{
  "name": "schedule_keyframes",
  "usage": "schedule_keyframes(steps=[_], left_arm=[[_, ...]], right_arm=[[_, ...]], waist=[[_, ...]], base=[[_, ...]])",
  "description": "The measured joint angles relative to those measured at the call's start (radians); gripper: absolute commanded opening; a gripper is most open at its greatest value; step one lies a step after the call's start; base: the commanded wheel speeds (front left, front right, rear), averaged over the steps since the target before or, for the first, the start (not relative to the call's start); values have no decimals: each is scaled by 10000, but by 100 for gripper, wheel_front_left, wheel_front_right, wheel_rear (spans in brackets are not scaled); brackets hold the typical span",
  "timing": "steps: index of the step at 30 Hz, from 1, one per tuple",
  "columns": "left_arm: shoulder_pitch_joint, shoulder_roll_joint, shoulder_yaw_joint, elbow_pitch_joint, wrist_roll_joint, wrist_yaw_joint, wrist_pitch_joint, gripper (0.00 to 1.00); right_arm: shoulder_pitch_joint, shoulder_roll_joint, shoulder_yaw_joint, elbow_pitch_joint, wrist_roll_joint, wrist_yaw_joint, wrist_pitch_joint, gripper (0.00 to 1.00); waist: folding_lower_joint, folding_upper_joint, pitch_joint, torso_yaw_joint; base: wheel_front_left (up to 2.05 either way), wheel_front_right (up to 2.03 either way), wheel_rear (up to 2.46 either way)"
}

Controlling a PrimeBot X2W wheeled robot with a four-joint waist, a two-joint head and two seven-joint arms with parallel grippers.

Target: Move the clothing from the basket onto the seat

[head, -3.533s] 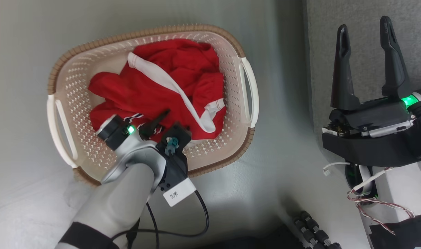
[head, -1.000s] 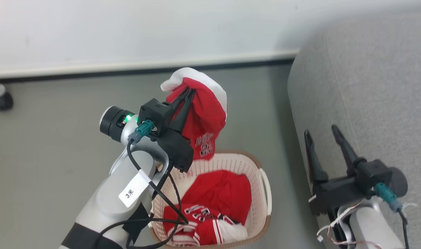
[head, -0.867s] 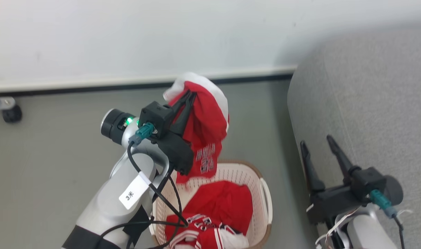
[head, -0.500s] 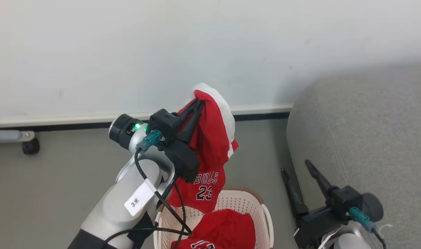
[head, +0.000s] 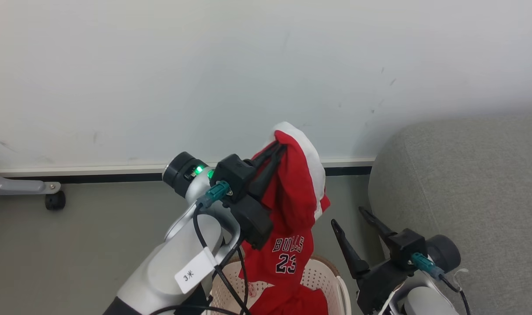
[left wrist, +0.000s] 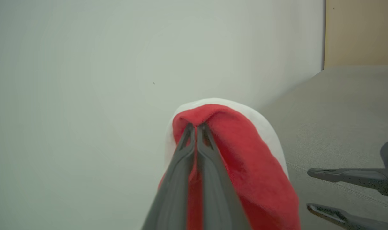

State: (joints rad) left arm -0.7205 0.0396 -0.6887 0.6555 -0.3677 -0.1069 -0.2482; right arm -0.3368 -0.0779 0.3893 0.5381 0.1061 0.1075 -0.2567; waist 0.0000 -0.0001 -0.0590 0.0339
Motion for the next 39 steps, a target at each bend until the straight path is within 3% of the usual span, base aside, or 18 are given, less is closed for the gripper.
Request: schedule_keyframes(steps=[10, 19, 20, 21, 22, 23, 32, 33, 34, 35, 36, 37, 38, 39], left_arm=[[330, 8, -1120, -940, -506, -2, 178, 0], [451, 19, -1440, -1388, -713, 59, 303, 0], [476, 19, -1459, -1394, -715, 102, 349, 0], [495, 21, -1461, -1392, -719, 104, 353, 0], [506, 25, -1457, -1386, -744, 115, 355, 0], [520, 23, -1448, -1371, -769, 123, 357, 0], [969, 58, -1112, -1139, -1089, 378, 366, 0], [1012, 82, -1051, -1137, -1126, 387, 366, 7], [1065, 107, -986, -1126, -1166, 476, 364, 28], [1123, 150, -918, -1093, -1174, 491, 362, 41], [1174, 188, -869, -1068, -1202, 531, 360, 44], [1211, 226, -828, -1039, -1250, 558, 353, 55], [1243, 259, -780, -1011, -1271, 571, 353, 92], [1289, 278, -727, -995, -1287, 614, 351, 100]], right_arm=[[-687, 27, 782, 1394, -339, 150, 0, 100], [-1291, 90, 1256, 2056, -351, 159, 0, 100], [-1334, 94, 1269, 2059, -322, 159, 0, 62], [-1375, 98, 1290, 2061, -263, 159, 0, 38], [-1414, 107, 1302, 2063, -222, 161, 0, 24], [-1449, 115, 1312, 2061, -169, 161, 0, 0], [-1707, 117, 1597, 1793, 276, 163, 0, 0], [-1717, 100, 1605, 1756, 295, 163, 0, 0], [-1732, 61, 1603, 1726, 355, 163, 0, 0], [-1768, -10, 1603, 1697, 368, 163, 0, 0], [-1819, -100, 1601, 1657, 391, 163, 0, 0], [-1871, -201, 1590, 1592, 426, 163, 0, 0], [-1911, -295, 1557, 1528, 445, 163, 0, 0], [-1928, -378, 1534, 1471, 447, 163, 0, 0]], waist=[[0, 1, -115, 318], [1, 1, -177, 476], [1, 1, -181, 481], [1, 2, -185, 482], [0, 1, -188, 480], [1, 1, -191, 475], [0, 1, -175, 173], [0, 1, -170, 126], [1, 1, -166, 77], [1, 2, -162, 23], [0, 2, -157, -32], [1, 1, -152, -90], [1, 1, -148, -151], [0, 1, -144, -212]], base=[[0, 0, 0], [0, 0, 0], [0, 0, 0], [0, 0, 0], [0, 0, 0], [0, 0, 0], [0, 0, 0], [0, 0, 0], [0, 0, 0], [0, 0, 0], [0, 0, 0], [0, 0, 0], [0, 0, 0], [0, 0, 0]])
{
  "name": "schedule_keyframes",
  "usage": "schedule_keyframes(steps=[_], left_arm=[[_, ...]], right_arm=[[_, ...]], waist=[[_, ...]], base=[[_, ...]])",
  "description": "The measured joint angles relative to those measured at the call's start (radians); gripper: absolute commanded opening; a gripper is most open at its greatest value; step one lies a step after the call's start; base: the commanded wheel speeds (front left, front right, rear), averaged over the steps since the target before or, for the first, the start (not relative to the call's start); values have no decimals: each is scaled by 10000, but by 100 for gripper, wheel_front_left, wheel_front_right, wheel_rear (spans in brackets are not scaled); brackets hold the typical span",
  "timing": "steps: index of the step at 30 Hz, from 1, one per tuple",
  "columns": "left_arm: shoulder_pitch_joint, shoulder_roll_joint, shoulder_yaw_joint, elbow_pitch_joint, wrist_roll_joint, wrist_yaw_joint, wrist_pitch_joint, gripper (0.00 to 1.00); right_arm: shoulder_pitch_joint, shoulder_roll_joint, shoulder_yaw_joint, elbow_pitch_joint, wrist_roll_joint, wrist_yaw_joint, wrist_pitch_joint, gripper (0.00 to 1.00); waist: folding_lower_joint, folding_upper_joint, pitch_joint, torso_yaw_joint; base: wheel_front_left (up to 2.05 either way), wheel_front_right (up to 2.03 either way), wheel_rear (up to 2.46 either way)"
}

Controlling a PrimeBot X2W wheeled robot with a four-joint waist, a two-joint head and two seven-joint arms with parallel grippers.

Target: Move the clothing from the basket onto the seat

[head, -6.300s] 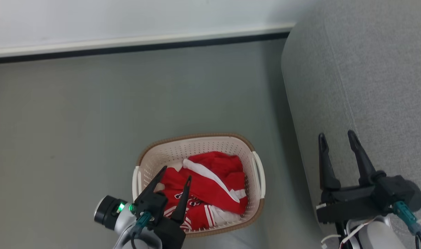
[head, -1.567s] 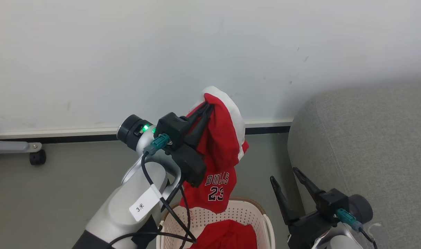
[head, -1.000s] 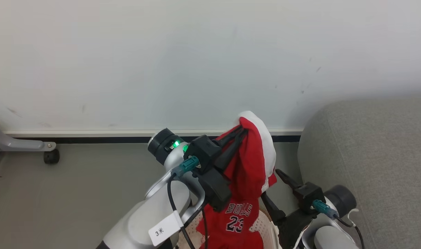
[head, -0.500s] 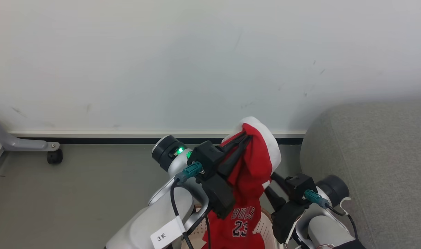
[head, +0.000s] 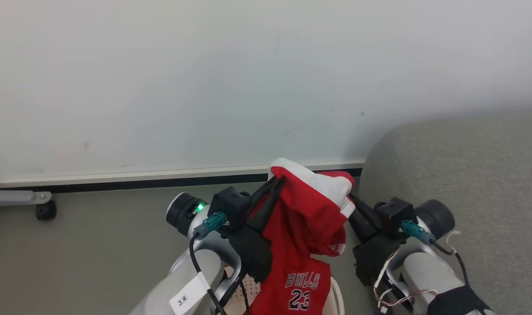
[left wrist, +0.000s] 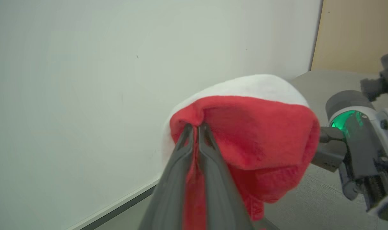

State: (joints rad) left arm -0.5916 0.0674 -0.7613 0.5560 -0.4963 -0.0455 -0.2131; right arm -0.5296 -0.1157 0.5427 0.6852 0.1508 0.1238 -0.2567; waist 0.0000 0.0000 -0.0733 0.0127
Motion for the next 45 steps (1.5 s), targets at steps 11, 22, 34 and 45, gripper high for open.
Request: schedule_keyframes(steps=[11, 22, 34, 45], left_arm=[[485, 182, 230, -146, -59, 197, -188, 100], [1131, 104, 159, -456, -75, 280, -270, 100], [1336, -92, -190, -671, -88, 366, -351, 100], [1331, -96, -451, -984, 33, 453, -353, 100]], right_arm=[[-224, -953, -476, -734, 190, 8, 0, 0], [-237, -2011, -955, -1751, 157, 8, 0, 0], [-348, -2796, -1407, -2773, 65, 8, -2, 0], [-1325, -2963, -1971, -2897, 430, 8, 100, 0]], waist=[[0, 0, 34, -826], [0, 0, 50, -1912], [0, 0, 315, -2915], [0, 0, 1058, -2826]], base=[[0, 0, 0], [0, 0, 0], [0, 0, 0], [0, 0, 0]])
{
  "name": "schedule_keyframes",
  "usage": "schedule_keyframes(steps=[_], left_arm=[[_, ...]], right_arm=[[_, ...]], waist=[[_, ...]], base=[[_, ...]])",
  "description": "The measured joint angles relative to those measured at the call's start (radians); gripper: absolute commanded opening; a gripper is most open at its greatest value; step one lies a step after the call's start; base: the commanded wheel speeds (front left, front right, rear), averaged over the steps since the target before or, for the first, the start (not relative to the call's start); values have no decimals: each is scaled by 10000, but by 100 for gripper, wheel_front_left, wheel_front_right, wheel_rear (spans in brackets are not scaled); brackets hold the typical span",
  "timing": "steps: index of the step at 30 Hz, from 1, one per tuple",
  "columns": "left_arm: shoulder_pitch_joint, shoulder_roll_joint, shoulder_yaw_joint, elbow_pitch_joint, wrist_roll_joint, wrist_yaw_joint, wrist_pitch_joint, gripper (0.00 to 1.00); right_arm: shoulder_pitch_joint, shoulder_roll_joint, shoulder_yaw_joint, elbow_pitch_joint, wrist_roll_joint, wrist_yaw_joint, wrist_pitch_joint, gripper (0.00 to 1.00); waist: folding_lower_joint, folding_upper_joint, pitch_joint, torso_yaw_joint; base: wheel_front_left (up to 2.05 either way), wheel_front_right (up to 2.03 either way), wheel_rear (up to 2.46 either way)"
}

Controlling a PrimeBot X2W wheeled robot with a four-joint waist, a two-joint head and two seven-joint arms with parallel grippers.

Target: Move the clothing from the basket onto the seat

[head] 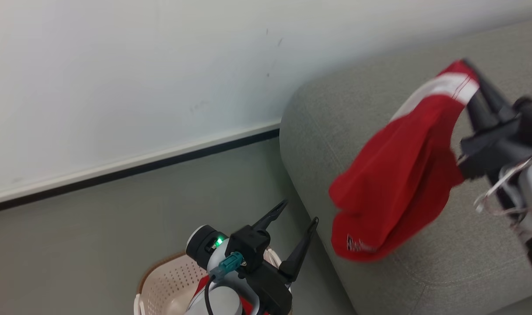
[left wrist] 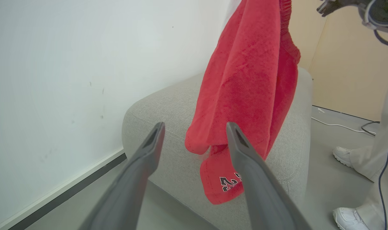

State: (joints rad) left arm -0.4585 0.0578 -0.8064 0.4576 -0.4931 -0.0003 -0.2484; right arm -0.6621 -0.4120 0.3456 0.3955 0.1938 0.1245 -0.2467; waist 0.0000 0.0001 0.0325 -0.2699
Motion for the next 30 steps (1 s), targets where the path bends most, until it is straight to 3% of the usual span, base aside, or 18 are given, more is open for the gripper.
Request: schedule_keyframes(steps=[8, 17, 24, 30], left_arm=[[-215, 86, -184, -255, 303, 10, 90, 100], [-885, 401, -165, -968, 744, 17, 90, 100], [-1479, 700, -134, -1728, 1210, 107, 94, 100], [-1841, 880, -138, -2261, 1450, 182, 199, 100]], right_arm=[[-2610, -483, -744, 378, 198, 0, 533, 0], [-5265, -1168, -1724, 1613, 625, -17, 1151, 0], [-6340, -1668, -1939, 2343, 591, -169, 1312, 0], [-6376, -1626, -2023, 3014, 566, -290, 1262, 0]], waist=[[1, 0, 961, 243], [2, 1, 2208, 639], [2, 2, 3384, 944], [1, 1, 4294, 1061]], base=[[0, 0, 0], [0, 0, 0], [0, 0, 0], [0, 0, 0]])
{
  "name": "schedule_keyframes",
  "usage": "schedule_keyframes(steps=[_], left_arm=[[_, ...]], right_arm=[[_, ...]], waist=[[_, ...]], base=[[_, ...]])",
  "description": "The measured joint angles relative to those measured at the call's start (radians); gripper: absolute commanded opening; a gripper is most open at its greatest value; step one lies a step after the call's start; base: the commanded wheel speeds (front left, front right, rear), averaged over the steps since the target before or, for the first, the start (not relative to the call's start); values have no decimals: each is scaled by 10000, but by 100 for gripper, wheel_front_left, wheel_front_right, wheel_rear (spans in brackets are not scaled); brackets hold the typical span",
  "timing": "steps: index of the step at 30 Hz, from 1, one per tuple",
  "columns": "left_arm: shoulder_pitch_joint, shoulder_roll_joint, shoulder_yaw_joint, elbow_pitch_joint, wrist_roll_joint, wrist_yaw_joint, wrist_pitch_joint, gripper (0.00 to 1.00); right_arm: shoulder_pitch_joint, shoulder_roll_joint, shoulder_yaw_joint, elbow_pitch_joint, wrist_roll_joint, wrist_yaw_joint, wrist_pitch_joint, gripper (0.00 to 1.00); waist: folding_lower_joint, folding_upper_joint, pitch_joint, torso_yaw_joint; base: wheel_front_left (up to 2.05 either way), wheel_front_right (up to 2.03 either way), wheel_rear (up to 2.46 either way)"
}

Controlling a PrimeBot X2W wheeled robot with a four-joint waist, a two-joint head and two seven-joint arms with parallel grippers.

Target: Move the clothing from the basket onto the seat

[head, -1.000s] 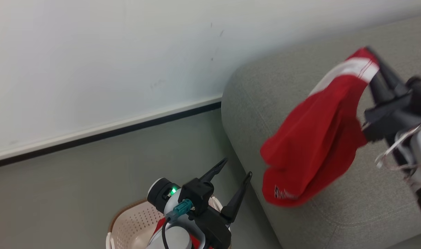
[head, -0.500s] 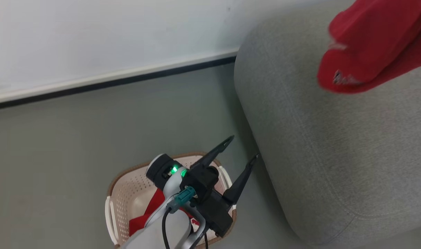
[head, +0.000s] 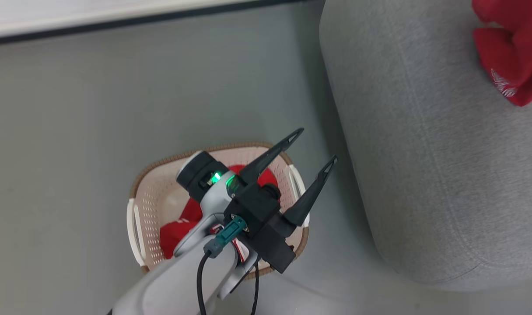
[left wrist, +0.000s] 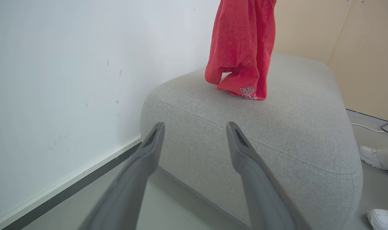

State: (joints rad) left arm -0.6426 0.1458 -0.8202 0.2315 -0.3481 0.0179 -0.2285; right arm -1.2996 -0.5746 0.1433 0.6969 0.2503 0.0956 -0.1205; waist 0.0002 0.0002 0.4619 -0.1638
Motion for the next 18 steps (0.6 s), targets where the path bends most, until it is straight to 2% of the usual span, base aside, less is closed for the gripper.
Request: schedule_keyframes(steps=[4, 8, 18], left_arm=[[-294, 136, -10, -232, 151, -2, 94, 100], [-501, 232, -25, -274, 387, -4, 171, 100], [-686, 276, -134, -244, 512, -19, 259, 100]], right_arm=[[183, 395, 56, 667, 59, -178, -113, 0], [727, 888, 430, 1547, -25, -178, -316, 0], [1453, 1260, 652, 2800, -75, -180, -754, 0]], waist=[[0, 0, 602, 4], [1, 1, 1141, -63], [-1, -1, 1760, -418]], base=[[0, 0, 0], [0, 0, 0], [0, 0, 0]])
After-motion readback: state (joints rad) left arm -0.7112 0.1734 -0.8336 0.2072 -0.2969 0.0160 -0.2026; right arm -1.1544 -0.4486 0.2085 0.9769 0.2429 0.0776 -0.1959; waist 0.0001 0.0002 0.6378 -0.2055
